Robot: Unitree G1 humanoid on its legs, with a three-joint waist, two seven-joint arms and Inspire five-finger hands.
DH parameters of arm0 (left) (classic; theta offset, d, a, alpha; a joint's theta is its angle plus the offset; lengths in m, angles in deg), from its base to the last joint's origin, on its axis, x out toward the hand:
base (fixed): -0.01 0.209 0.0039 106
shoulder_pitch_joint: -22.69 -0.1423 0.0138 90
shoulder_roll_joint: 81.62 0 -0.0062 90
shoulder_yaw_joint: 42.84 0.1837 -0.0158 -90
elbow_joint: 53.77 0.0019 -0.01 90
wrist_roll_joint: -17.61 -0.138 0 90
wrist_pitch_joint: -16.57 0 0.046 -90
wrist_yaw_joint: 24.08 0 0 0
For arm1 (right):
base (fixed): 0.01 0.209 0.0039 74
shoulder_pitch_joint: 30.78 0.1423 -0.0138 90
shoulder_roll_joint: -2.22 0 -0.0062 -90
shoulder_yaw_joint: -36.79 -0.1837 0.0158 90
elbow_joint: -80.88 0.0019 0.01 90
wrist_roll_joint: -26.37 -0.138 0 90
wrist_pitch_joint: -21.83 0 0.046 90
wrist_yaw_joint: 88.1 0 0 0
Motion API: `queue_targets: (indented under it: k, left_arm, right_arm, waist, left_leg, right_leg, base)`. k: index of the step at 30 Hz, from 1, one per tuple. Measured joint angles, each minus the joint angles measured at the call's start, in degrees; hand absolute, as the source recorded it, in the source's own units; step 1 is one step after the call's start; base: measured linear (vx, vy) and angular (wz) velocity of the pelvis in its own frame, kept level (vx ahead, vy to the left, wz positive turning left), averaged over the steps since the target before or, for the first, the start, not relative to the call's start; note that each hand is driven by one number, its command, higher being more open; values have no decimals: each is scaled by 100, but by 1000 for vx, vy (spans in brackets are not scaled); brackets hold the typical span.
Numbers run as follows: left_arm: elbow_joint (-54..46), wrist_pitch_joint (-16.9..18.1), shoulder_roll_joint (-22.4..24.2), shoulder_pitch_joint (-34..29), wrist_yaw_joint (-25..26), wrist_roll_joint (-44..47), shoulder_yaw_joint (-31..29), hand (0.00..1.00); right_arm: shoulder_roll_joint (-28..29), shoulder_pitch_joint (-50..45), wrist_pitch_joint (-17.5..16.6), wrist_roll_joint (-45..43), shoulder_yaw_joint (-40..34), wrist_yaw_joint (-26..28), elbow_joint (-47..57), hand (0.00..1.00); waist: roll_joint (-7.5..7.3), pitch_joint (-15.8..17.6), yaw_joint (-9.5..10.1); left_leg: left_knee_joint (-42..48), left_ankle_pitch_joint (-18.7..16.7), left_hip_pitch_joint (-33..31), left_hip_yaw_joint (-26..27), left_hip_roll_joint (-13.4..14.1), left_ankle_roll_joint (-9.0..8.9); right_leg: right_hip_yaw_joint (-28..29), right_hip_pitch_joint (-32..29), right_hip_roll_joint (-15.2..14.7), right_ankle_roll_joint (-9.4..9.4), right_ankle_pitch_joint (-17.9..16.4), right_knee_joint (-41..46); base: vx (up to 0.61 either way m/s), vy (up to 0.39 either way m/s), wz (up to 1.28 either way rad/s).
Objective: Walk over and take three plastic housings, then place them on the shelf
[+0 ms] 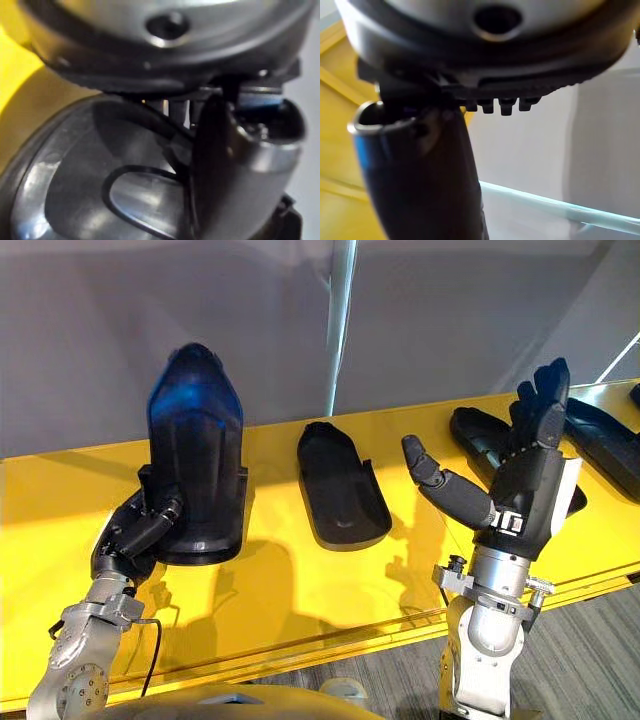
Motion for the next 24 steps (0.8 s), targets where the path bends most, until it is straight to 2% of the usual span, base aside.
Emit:
queue_targets:
  k: [6,10,16,17,24]
  left_arm:
    - [-3,-141,66,-69,85,-347,-169,0]
    - [-4,-149,89,-118,89,-407,-349,0]
    - [-8,-360,144,-108,88,-408,-411,0]
    - [-7,-379,158,-98,89,-409,-404,100]
    - [134,-498,162,-28,122,-792,-284,100]
  right_arm:
    - [0,-76,107,45,23,-16,83,100]
    - [-1,-79,196,41,149,-21,83,100]
    - [-21,-70,222,-18,248,-58,83,100]
    - [-24,-68,222,-19,253,-91,82,100]
    - [-29,-68,255,-67,459,-215,82,100]
  waist:
    - [6,-5,-7]
    - [24,-21,1]
    - [29,-29,18]
    - [32,-31,13]
    - [74,-77,2]
  left_leg:
    - [-4,-29,-52,258,30,69]
    - [-41,41,-85,256,-7,80]
    - [-148,187,-104,153,-77,125]
    - [-188,220,-100,133,-95,125]
    - [-305,261,-74,132,-158,122]
  right_leg:
    - [-54,-2,-61,31,19,-2]
    - [-63,-2,-88,60,75,-71]
    - [-149,0,-143,59,115,-94]
    - [-182,0,-160,62,117,-94]
    - [-193,-1,-215,89,179,-124]
  base:
    - [-56,12,6]
    - [-14,35,5]
    - [8,26,11]
    - [1,36,15]
    - [-20,26,2]
